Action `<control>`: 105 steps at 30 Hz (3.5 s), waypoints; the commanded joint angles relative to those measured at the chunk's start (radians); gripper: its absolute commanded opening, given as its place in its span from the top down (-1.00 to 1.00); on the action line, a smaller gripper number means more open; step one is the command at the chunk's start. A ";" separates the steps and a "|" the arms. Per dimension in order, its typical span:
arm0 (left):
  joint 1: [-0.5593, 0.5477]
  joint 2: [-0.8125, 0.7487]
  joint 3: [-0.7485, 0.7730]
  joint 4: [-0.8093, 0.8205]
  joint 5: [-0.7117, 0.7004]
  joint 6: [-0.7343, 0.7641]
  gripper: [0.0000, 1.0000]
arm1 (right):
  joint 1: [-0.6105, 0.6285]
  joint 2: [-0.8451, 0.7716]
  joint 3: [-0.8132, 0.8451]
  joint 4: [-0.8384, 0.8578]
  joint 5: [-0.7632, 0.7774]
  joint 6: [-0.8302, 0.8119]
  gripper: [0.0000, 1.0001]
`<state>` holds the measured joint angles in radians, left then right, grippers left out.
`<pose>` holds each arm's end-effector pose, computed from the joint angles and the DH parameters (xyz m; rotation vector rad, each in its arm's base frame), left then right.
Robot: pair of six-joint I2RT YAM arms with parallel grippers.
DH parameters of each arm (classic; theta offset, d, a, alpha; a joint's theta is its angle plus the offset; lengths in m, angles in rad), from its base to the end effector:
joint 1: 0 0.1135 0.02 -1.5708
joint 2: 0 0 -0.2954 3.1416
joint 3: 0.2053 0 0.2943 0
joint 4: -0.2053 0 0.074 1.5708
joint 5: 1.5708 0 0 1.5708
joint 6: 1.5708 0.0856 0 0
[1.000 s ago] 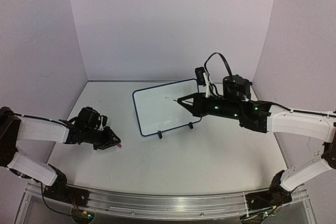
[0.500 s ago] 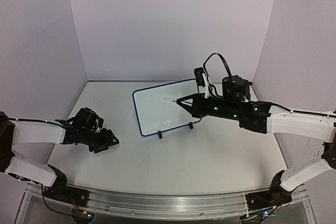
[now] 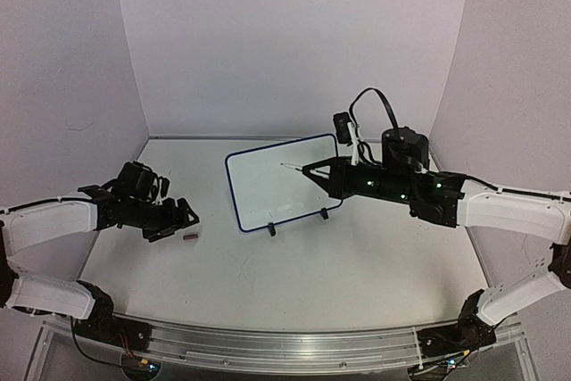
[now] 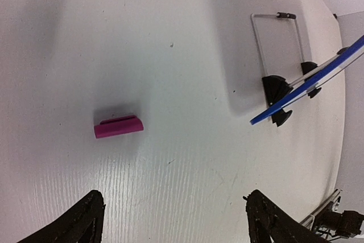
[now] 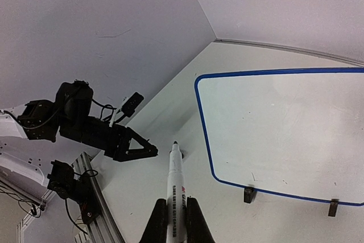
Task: Write a sentence on the whiteboard
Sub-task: Hold the whiteboard at the center of the board, then write a sentence on the whiteboard.
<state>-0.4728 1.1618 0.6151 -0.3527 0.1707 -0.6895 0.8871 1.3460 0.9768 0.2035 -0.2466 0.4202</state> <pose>0.2412 -0.1397 0.1620 -0.2030 2.5811 -0.6808 0.2361 0.3228 0.3276 -0.6238 1.7749 1.1474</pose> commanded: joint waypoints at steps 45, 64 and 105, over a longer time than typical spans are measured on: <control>0.082 0.511 0.666 0.022 0.516 0.742 0.03 | -0.077 0.397 0.232 0.189 -0.232 0.074 1.00; 0.080 0.490 0.664 -0.022 0.513 0.797 0.57 | -0.042 0.525 0.370 0.169 -0.123 0.025 1.00; 0.080 0.526 0.675 -0.075 0.521 0.858 1.00 | -0.034 0.599 0.418 0.194 -0.039 0.029 1.00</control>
<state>-0.3939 1.6974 1.2804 -0.4099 0.7063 0.1421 0.8478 1.9320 1.3560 0.3519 -0.3103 0.4534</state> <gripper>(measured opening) 0.039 0.069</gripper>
